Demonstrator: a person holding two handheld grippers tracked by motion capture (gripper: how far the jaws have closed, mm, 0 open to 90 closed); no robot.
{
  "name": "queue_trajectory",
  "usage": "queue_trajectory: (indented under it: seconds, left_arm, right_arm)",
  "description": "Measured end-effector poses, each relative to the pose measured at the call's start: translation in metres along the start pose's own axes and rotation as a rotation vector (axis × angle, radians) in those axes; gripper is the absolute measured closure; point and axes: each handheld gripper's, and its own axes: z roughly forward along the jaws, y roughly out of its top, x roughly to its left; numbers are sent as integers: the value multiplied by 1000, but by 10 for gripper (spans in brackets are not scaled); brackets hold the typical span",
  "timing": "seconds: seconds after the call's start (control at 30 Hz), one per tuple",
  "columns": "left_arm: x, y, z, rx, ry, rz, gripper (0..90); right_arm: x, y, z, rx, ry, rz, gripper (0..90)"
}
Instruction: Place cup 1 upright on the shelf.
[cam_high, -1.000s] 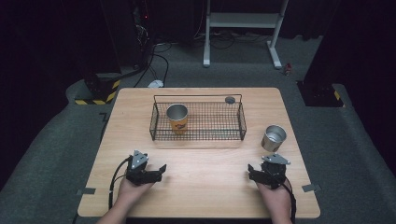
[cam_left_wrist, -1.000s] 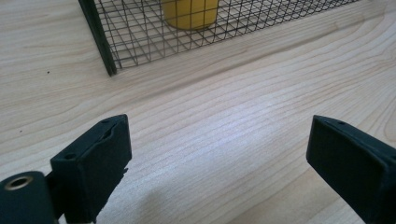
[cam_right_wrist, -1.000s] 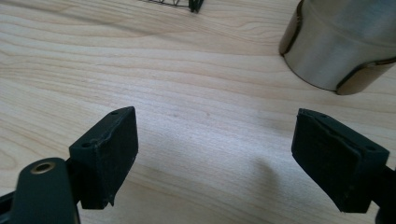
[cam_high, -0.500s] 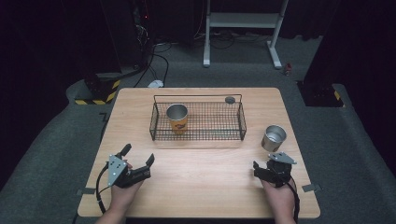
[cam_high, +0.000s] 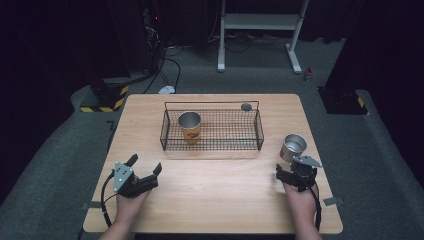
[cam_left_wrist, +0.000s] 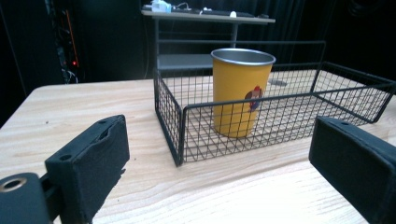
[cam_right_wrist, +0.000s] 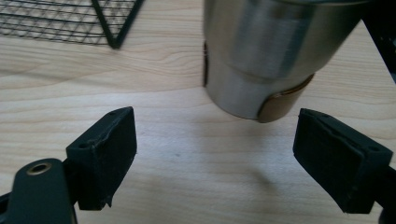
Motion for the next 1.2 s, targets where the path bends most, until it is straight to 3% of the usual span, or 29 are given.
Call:
queue_trajectory:
  seconds: [0.17, 0.33, 0.63, 1.0, 1.2]
  left_arm:
    - [1, -2, 3, 32, -16, -25, 55]
    - [2, -3, 5, 45, -18, -24, 55]
    - [5, -6, 9, 85, -14, -32, 55]
    - [8, -8, 10, 105, -18, -34, 56]
    - [8, -8, 10, 105, -19, -32, 56]
  right_arm:
    - [-4, 6, 4, -5, -35, 5, 114]
    - [-13, 18, 6, -35, -13, 38, 111]
    - [-19, 39, 15, -68, -28, 54, 111]
    - [-22, 51, 27, -75, -18, 88, 118]
    - [-22, 52, 30, -77, -16, 78, 157]
